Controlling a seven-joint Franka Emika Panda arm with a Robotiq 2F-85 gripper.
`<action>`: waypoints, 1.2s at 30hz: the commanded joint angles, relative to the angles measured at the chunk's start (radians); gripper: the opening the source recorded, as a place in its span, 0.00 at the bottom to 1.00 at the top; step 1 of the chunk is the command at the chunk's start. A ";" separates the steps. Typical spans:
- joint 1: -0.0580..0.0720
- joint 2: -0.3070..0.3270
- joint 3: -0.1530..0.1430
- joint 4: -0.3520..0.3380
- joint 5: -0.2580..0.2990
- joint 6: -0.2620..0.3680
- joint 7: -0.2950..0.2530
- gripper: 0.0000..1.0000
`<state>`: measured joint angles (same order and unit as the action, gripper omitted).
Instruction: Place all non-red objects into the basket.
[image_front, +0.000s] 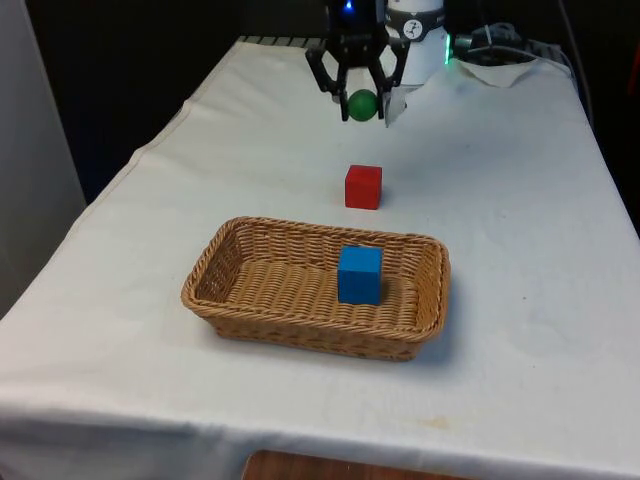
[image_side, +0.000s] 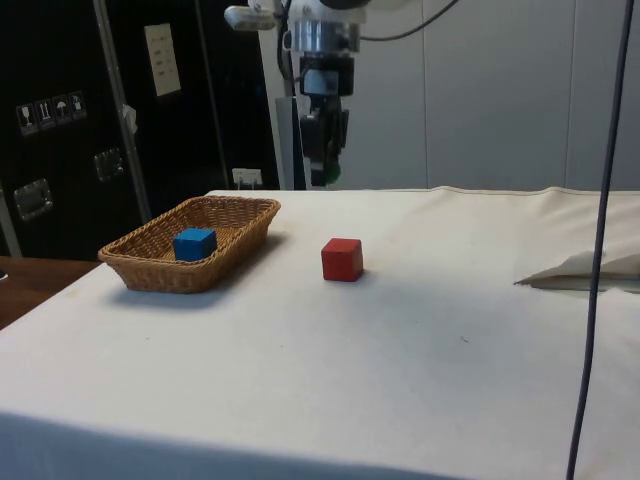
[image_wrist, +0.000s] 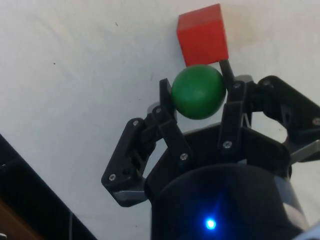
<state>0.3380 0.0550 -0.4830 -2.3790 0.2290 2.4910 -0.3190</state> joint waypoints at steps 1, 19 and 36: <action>-0.003 0.007 -0.004 0.013 -0.008 -0.016 0.001 0.00; -0.008 0.125 -0.052 0.175 0.013 -0.114 -0.034 0.00; -0.022 0.257 -0.068 0.323 0.030 -0.137 -0.034 0.00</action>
<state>0.3160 0.3120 -0.5510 -2.0560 0.2590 2.3540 -0.3530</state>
